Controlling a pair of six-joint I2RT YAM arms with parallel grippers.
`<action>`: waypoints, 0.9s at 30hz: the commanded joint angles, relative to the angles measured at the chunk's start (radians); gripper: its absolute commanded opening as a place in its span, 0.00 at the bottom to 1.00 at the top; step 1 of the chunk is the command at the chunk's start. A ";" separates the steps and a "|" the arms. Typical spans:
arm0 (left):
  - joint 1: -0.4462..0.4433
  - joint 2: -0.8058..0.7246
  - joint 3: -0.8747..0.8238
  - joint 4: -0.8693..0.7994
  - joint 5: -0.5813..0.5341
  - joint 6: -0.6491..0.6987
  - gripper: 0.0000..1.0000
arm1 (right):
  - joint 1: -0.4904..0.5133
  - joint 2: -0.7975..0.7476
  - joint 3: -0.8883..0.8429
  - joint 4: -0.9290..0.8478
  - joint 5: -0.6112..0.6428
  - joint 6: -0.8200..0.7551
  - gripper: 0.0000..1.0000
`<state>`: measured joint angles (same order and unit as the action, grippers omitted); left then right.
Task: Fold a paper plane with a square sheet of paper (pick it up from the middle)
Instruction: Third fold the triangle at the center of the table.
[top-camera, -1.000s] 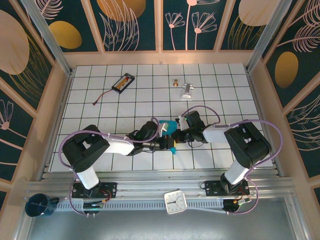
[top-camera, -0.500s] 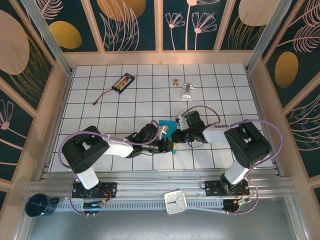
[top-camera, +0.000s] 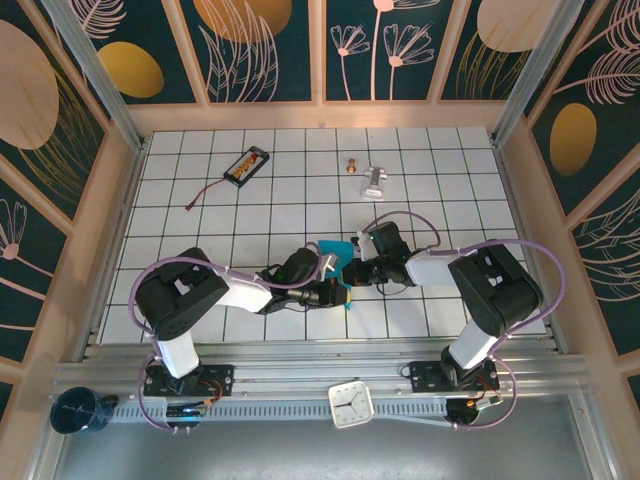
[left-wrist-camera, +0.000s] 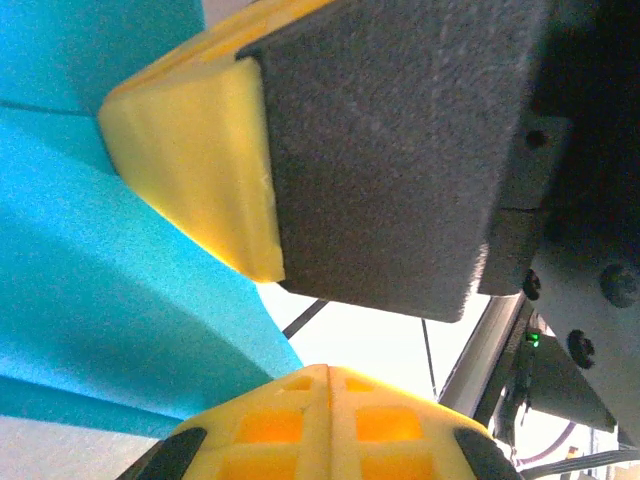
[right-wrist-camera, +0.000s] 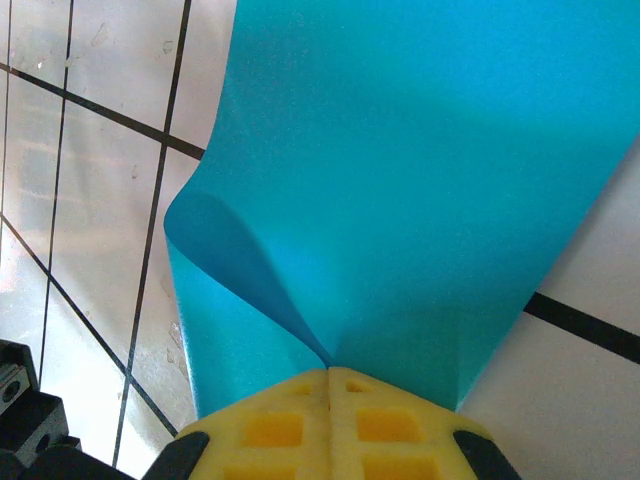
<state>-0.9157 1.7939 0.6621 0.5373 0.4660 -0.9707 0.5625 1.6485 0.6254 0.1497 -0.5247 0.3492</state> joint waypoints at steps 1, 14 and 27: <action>-0.002 0.026 -0.011 -0.025 0.010 0.023 0.01 | -0.001 0.046 -0.021 -0.098 0.072 -0.010 0.01; -0.005 0.056 -0.022 -0.020 0.033 0.027 0.01 | -0.001 0.048 -0.022 -0.101 0.077 -0.006 0.01; -0.041 0.037 -0.023 -0.108 0.049 0.070 0.01 | 0.006 0.062 -0.028 -0.093 0.083 0.013 0.00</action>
<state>-0.9234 1.8221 0.6567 0.5270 0.4721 -0.9245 0.5625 1.6505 0.6258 0.1497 -0.5243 0.3508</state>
